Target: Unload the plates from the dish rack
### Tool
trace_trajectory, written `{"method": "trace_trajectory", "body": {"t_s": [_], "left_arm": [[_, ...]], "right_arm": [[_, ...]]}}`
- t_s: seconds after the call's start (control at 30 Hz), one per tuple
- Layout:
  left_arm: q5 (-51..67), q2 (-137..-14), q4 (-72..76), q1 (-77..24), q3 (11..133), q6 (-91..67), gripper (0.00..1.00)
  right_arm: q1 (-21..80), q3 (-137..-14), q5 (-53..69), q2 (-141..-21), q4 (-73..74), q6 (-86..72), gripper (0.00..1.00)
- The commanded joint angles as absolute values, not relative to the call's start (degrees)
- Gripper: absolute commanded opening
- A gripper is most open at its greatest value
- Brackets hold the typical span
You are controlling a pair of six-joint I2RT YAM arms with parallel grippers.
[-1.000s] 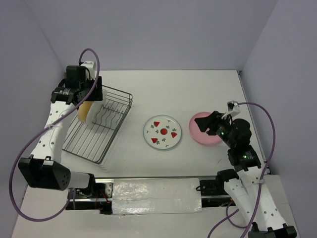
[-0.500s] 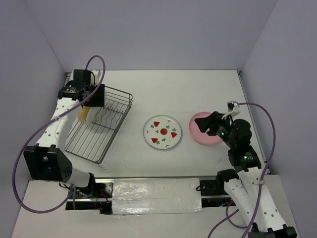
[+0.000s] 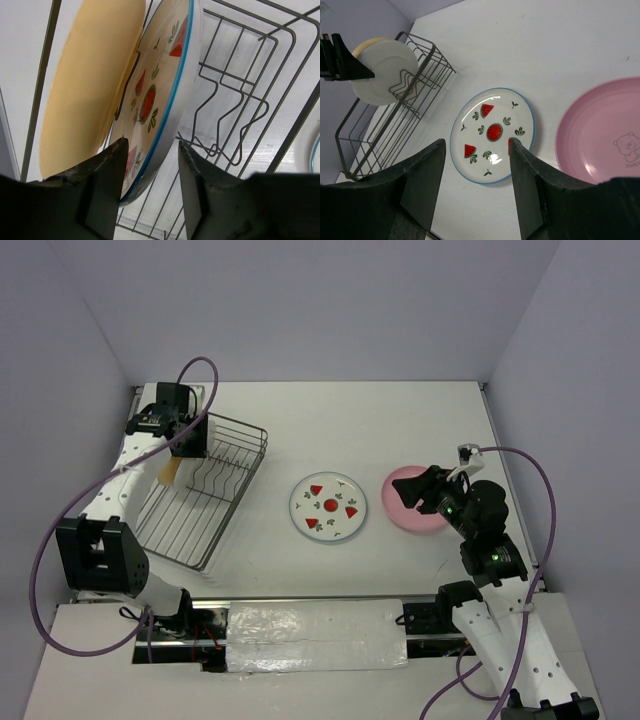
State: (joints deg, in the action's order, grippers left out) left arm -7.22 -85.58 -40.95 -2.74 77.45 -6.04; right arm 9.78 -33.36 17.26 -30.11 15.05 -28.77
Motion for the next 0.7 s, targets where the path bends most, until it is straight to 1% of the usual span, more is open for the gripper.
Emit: {"method": "trace_trajectory", "body": {"t_s": [0.0,0.2,0.23,0.3,0.33,0.43,0.47,0.5,0.6,0.67], "left_arm": [[-7.2,-87.6,-39.5,-2.5,77.6,-5.6,0.51],[-8.9,-88.0,-40.6,-2.5,79.4,-5.6,0.42],[-9.1,-88.2,-41.2,-2.6,79.9,-5.6,0.34],[-8.8,-88.3,-42.0,-2.6,80.9,-5.6,0.3],[-8.6,-88.2,-42.2,-2.6,81.5,-5.7,0.23],[-7.7,-87.8,-43.0,-2.6,83.2,-5.2,0.13],[-7.6,-87.8,-43.4,-2.6,83.8,-4.6,0.11],[-7.5,-88.2,-45.1,-2.6,85.7,-4.4,0.05],[-6.9,-89.0,-46.9,-2.6,88.2,-4.2,0.0],[-7.3,-88.9,-46.8,-2.5,87.9,-4.0,0.0]], "right_arm": [[10.0,-34.5,18.1,-29.8,13.8,-27.6,0.61],[10.1,-34.6,19.4,-30.6,13.7,-27.4,0.61],[10.1,-34.7,19.8,-30.6,13.8,-27.2,0.61],[10.1,-34.3,19.6,-30.5,13.3,-27.4,0.61],[10.1,-34.3,19.4,-30.4,13.3,-27.5,0.61],[10.1,-34.3,19.8,-30.8,13.3,-27.3,0.61],[10.1,-34.2,19.8,-30.8,13.3,-27.2,0.61],[10.1,-34.0,19.7,-30.9,13.1,-27.2,0.61],[10.1,-33.6,19.9,-31.6,12.4,-27.6,0.61],[10.1,-33.4,20.6,-32.5,11.9,-27.9,0.62]]}}
